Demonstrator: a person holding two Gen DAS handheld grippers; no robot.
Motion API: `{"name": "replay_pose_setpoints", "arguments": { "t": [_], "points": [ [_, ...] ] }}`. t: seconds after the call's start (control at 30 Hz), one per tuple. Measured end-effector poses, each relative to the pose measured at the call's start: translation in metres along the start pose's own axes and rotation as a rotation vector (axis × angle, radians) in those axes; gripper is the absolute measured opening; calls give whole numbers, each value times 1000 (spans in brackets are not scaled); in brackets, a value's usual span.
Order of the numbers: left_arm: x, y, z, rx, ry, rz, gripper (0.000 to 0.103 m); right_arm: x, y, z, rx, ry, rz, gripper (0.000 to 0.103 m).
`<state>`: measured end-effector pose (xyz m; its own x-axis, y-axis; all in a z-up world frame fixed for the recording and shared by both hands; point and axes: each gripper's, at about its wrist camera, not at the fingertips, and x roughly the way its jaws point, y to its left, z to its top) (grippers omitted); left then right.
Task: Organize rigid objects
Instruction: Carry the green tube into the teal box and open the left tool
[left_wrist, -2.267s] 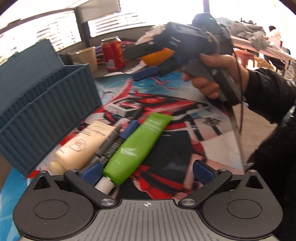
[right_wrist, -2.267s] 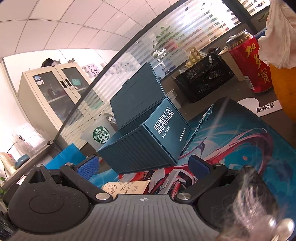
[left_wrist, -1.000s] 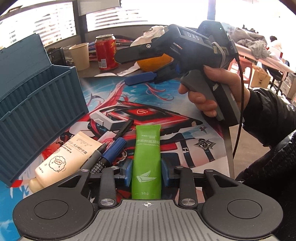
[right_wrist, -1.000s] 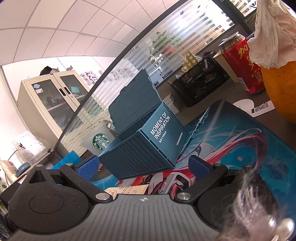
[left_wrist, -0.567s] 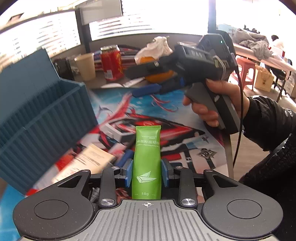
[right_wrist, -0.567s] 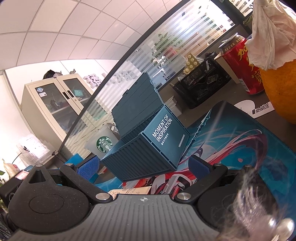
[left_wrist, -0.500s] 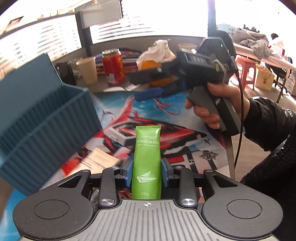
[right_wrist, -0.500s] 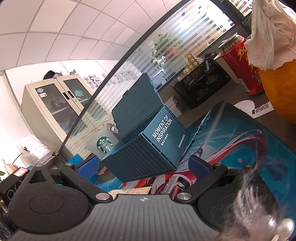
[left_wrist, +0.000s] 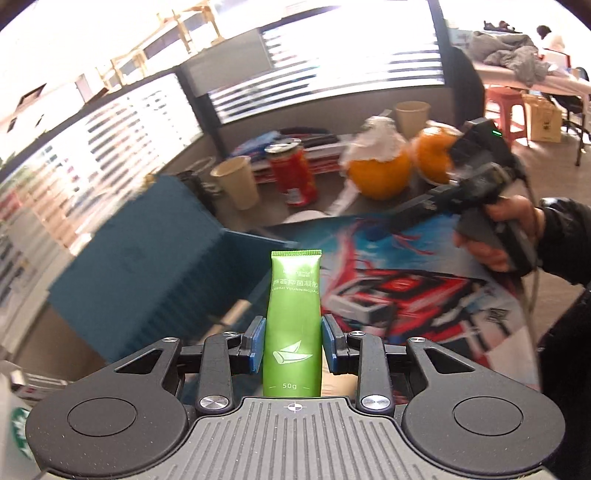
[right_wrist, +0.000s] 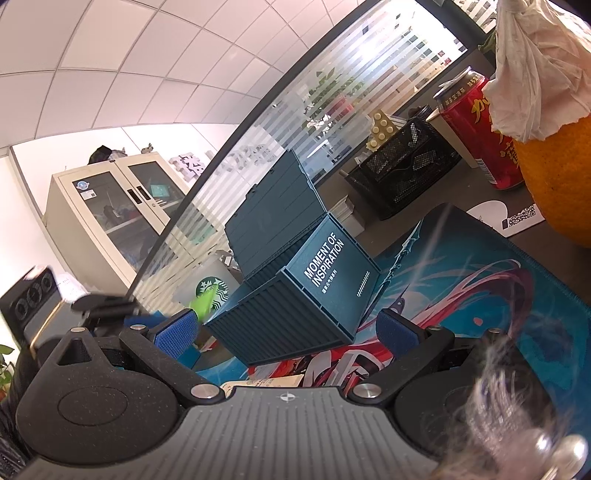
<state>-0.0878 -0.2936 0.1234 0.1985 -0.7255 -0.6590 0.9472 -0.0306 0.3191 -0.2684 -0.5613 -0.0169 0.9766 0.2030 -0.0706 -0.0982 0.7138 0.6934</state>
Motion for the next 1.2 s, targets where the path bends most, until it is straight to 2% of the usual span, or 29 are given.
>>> {"name": "replay_pose_setpoints", "arguments": {
  "t": [0.17, 0.33, 0.47, 0.73, 1.2],
  "points": [
    [9, 36, 9, 28, 44, 40, 30, -1, -1, 0, 1, 5, 1, 103],
    [24, 69, 16, 41, 90, 37, 30, -1, 0, 0, 1, 5, 5, 103],
    [40, 88, 19, 58, 113, -10, 30, -1, 1, -1, 2, 7, 10, 103],
    [76, 107, 15, 64, 150, -158, 30, -1, 1, -1, 4, 2, 5, 103],
    [110, 124, 0, 19, 170, -243, 30, -3, 1, -1, 7, -13, -10, 103]
  ]
}}
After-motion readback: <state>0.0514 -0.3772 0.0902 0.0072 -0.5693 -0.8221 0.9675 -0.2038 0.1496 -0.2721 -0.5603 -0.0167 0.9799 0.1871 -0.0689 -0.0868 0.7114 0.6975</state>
